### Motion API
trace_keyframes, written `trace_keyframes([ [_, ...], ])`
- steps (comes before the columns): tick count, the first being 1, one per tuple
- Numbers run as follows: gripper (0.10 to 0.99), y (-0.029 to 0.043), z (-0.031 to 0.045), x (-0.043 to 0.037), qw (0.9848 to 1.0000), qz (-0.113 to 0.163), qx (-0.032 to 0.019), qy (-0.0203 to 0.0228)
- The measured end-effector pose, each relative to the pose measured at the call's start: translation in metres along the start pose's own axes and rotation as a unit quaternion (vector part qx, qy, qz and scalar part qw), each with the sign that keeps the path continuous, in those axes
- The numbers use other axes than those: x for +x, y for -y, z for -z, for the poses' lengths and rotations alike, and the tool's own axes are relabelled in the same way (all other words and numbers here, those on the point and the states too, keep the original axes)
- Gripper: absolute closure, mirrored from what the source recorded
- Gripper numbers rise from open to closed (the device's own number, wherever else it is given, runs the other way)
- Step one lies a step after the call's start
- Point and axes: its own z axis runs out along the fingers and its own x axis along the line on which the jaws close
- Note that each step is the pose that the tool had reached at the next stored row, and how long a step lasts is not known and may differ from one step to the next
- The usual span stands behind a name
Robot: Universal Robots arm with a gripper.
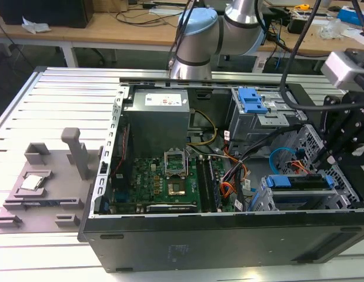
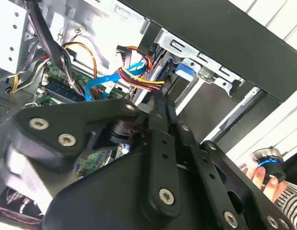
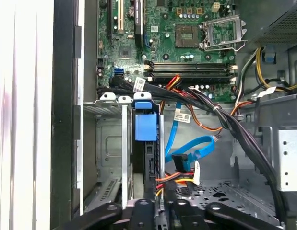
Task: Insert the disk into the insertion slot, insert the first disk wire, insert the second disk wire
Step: 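Insert the first disk wire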
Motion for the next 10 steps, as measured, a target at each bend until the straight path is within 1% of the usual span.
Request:
trace_keyframes([
  [1, 0.980, -0.0001, 0.0012, -0.0003, 1.0000, 0.000, 0.0000, 0.0000],
  [2, 0.980, -0.0002, 0.0029, -0.0007, 1.0000, 0.000, 0.0000, 0.0001],
  [4, 0.980, -0.0008, 0.0098, -0.0023, 1.0000, 0.000, 0.0000, 0.0001],
  [5, 0.980, -0.0009, 0.0116, -0.0024, 1.0000, 0.000, 0.0000, 0.0001],
  [10, 0.980, -0.0009, 0.0119, -0.0024, 1.0000, 0.000, 0.0000, 0.0001],
])
